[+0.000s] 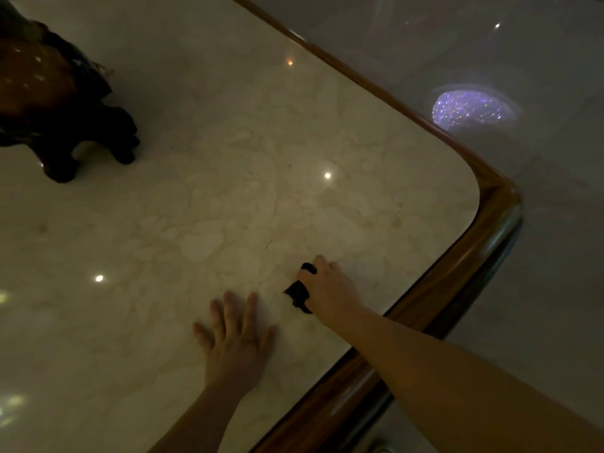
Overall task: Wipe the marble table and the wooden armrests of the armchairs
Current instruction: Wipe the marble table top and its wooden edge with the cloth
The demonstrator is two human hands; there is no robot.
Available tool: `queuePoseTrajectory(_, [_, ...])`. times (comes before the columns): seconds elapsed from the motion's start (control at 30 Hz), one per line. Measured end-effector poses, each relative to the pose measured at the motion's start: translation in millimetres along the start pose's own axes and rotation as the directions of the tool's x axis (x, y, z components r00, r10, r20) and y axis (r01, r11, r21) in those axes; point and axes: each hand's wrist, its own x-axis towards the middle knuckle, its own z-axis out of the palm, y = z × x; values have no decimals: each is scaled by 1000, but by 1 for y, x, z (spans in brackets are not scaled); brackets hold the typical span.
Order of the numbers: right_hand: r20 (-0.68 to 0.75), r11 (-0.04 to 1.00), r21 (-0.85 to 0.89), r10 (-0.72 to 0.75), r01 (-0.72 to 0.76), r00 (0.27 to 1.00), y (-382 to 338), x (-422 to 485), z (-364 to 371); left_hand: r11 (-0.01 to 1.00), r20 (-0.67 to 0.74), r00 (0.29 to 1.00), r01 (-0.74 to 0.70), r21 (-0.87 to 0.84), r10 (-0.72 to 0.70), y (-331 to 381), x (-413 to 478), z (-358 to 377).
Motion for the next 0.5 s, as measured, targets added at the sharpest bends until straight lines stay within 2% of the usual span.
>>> queuePoseTrajectory(0.2, [-1,983,172,73,-72,997,8,-17,-40,999,71,997,15,-50,-12,4,0,-28])
queuePoseTrajectory(0.27, [-22,981,176,82,-77,996,9,-27,-60,999,42,999,21,-25,-20,7,-6,-48])
queuePoseTrajectory(0.5, [-165,956,265,171,-123,971,-1,-78,-161,996,-53,995,-86,9,87,28,-44,-138])
